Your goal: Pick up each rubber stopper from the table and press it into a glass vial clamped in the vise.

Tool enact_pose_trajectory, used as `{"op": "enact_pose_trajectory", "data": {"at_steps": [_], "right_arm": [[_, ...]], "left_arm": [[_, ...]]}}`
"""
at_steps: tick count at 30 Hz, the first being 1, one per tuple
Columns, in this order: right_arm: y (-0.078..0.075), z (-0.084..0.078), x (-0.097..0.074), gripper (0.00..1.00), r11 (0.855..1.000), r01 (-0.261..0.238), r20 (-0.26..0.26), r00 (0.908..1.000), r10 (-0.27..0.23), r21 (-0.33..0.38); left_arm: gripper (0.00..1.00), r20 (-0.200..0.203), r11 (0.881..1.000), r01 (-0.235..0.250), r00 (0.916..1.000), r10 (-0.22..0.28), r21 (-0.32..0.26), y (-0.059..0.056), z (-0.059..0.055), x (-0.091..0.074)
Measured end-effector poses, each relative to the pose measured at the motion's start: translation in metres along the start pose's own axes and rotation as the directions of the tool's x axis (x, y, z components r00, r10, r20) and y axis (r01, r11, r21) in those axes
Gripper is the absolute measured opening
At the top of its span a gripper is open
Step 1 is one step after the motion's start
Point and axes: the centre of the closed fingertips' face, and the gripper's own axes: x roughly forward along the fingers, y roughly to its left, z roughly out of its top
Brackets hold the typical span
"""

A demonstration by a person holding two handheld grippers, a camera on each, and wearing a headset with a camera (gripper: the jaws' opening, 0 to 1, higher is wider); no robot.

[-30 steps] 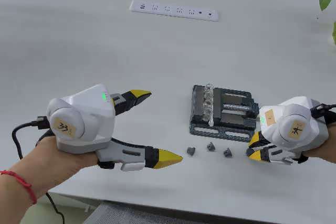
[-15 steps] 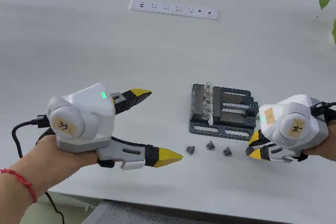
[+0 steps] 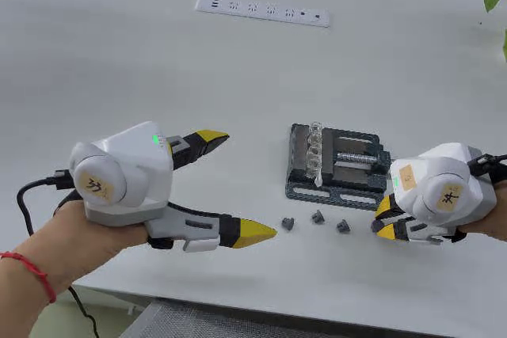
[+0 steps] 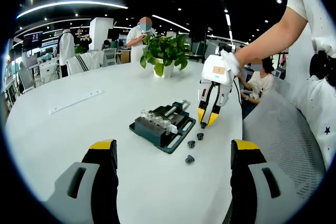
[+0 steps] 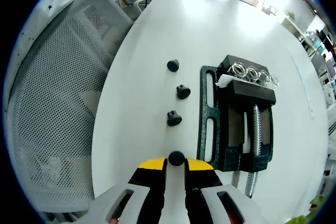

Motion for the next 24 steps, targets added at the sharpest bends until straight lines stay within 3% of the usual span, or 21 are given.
{"op": "enact_pose_trajectory", "data": {"at_steps": [10, 24], "right_arm": [[-0.0012, -0.0002, -0.0007, 0.12, 1.000, 0.002, 0.010, 1.0000, -0.002, 0.027], [-0.0013, 0.0030, 0.0008, 0.08, 1.000, -0.003, 0.012, 0.9999, 0.003, 0.010]], "left_arm": [[0.88, -0.001, 1.000, 0.002, 1.0000, -0.002, -0.007, -0.0005, -0.0020, 0.0007], [0.87, 0.000, 1.000, -0.001, 1.0000, 0.001, -0.016, 0.0008, -0.0029, -0.0007]]}}
